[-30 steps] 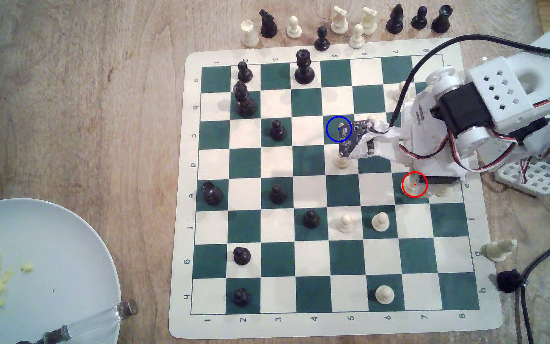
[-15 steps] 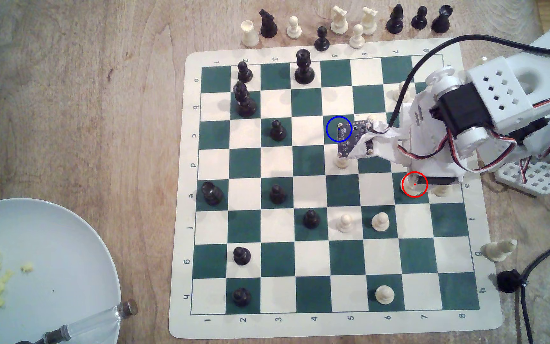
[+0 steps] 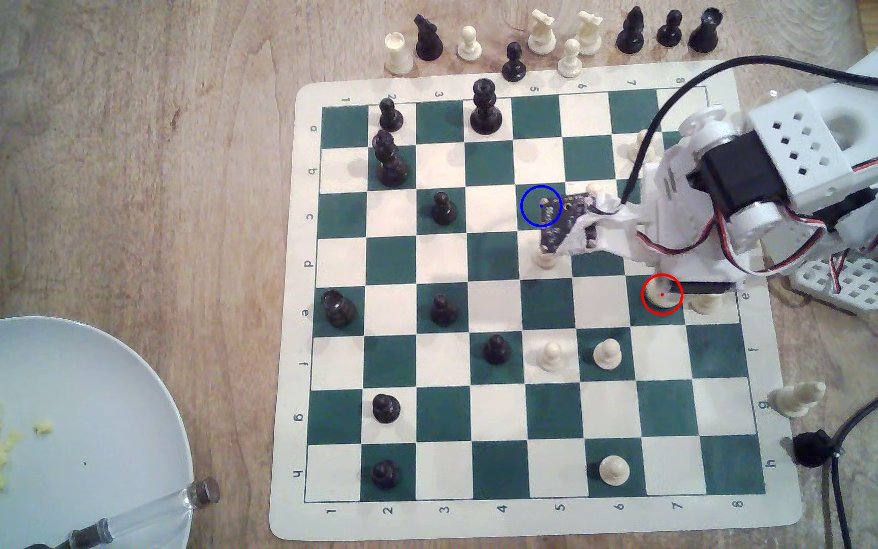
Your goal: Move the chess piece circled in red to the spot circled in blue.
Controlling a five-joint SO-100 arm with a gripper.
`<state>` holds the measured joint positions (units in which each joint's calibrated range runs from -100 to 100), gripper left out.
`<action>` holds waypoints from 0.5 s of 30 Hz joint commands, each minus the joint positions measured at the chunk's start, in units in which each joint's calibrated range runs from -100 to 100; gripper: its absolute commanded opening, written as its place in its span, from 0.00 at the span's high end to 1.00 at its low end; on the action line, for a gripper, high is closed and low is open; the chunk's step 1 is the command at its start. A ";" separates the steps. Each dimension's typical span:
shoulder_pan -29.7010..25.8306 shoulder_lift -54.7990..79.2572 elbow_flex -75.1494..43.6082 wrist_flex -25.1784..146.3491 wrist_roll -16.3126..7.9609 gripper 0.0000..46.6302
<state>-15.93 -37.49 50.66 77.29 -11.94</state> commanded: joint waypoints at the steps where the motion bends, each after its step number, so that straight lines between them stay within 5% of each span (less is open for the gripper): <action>1: 1.11 0.14 -11.04 2.15 -0.29 1.00; 15: 9.32 12.45 -39.05 13.21 2.54 1.00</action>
<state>-9.51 -27.02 22.91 89.16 -10.18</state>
